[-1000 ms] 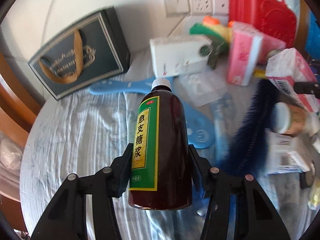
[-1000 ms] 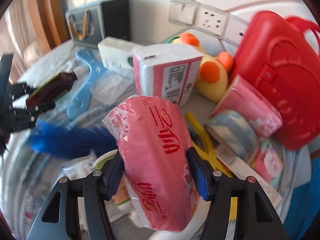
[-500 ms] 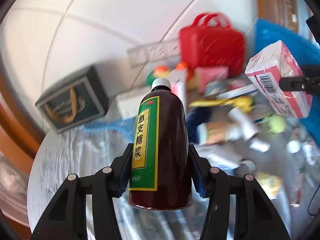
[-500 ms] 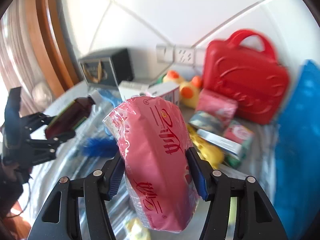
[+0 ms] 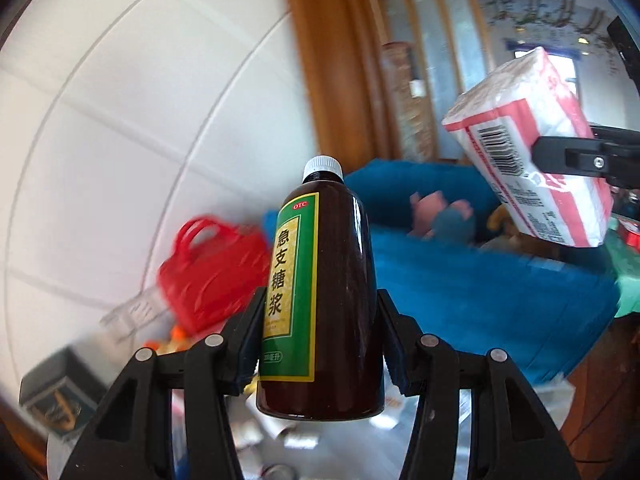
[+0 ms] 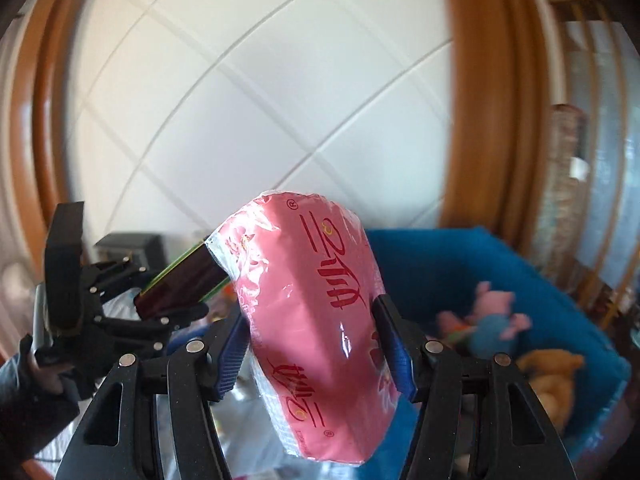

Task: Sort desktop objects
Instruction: 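Carry the syrup bottle and tissue pack over the blue bin and open both tools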

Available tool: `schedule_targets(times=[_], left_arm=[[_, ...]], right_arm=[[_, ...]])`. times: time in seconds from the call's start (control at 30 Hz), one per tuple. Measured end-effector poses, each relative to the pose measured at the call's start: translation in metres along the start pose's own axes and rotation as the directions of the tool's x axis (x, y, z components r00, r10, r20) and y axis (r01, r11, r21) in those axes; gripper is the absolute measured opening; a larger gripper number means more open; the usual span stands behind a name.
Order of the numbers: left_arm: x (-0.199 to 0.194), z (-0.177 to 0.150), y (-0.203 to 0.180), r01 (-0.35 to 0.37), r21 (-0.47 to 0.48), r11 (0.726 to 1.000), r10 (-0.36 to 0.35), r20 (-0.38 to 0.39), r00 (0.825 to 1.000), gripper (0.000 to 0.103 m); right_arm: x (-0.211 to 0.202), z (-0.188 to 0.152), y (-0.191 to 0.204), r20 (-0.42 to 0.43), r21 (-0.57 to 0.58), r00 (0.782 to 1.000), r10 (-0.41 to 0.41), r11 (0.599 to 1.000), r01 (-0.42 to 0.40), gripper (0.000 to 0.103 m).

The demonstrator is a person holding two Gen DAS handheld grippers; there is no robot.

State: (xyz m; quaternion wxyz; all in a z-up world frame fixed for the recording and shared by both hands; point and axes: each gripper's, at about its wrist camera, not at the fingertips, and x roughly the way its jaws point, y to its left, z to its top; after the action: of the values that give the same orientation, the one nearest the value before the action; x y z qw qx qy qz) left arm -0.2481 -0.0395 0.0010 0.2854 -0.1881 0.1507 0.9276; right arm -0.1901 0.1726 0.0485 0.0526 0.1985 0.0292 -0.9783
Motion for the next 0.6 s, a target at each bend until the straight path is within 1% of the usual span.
schedule_targets(times=[0.07,0.17,0.2,0.27,0.3,0.33,0.37,0.4,0.43,0.47,0.53,0.57,0.6], left_arm=[[0.012,0.029,-0.038,0.043,0.027,0.999,-0.044,0.025,0.999,0.051],[0.039,0.065,-0.084,0.091,0.022,0.996,-0.092,0.038,0.995,0.051],[0.048,0.075,-0.095,0.087,0.018,0.996,-0.087,0.040,0.995,0.051],[0.072,0.100,-0.119,0.062,0.008,0.998,-0.062,0.036,0.997,0.051],[0.080,0.110,-0.128,0.041,0.010,0.999,-0.041,0.036,0.999,0.053],[0.085,0.120,-0.137,0.003,0.011,1.000,-0.003,0.047,0.999,0.059],[0.084,0.132,-0.144,-0.060,0.008,0.998,0.059,0.078,0.995,0.065],[0.083,0.139,-0.148,-0.093,0.001,0.996,0.092,0.098,0.991,0.084],[0.080,0.147,-0.151,-0.122,-0.012,0.992,0.122,0.116,0.986,0.100],[0.075,0.153,-0.154,-0.149,-0.028,0.988,0.152,0.135,0.979,0.103],[0.060,0.159,-0.158,-0.181,-0.045,0.982,0.186,0.169,0.968,0.103],[0.055,0.160,-0.159,-0.200,-0.058,0.978,0.208,0.178,0.962,0.103],[0.051,0.159,-0.160,-0.207,-0.068,0.976,0.216,0.176,0.961,0.103]], right_arm=[[-0.011,0.005,-0.033,0.011,0.026,0.999,-0.041,0.999,0.041,0.060],[-0.014,0.011,-0.085,0.005,0.061,0.997,-0.077,0.995,0.077,0.060],[-0.010,0.014,-0.105,-0.001,0.073,0.996,-0.089,0.993,0.089,0.060],[-0.002,0.017,-0.133,-0.012,0.095,0.995,-0.099,0.990,0.100,0.062],[0.003,0.018,-0.151,-0.017,0.116,0.994,-0.109,0.987,0.111,0.067],[0.005,0.019,-0.165,-0.008,0.135,0.993,-0.121,0.983,0.121,0.069],[-0.001,0.019,-0.176,0.008,0.153,0.992,-0.129,0.980,0.126,0.070],[-0.005,0.021,-0.188,0.028,0.173,0.992,-0.123,0.978,0.116,0.077],[-0.011,0.022,-0.195,0.046,0.180,0.992,-0.116,0.978,0.106,0.082],[-0.018,0.024,-0.200,0.066,0.167,0.991,-0.115,0.981,0.102,0.089],[-0.024,0.028,-0.209,0.082,0.135,0.990,-0.119,0.985,0.107,0.091],[-0.030,0.027,-0.211,0.090,0.133,0.989,-0.116,0.986,0.104,0.096],[-0.035,0.025,-0.213,0.098,0.142,0.990,-0.102,0.986,0.087,0.099]])
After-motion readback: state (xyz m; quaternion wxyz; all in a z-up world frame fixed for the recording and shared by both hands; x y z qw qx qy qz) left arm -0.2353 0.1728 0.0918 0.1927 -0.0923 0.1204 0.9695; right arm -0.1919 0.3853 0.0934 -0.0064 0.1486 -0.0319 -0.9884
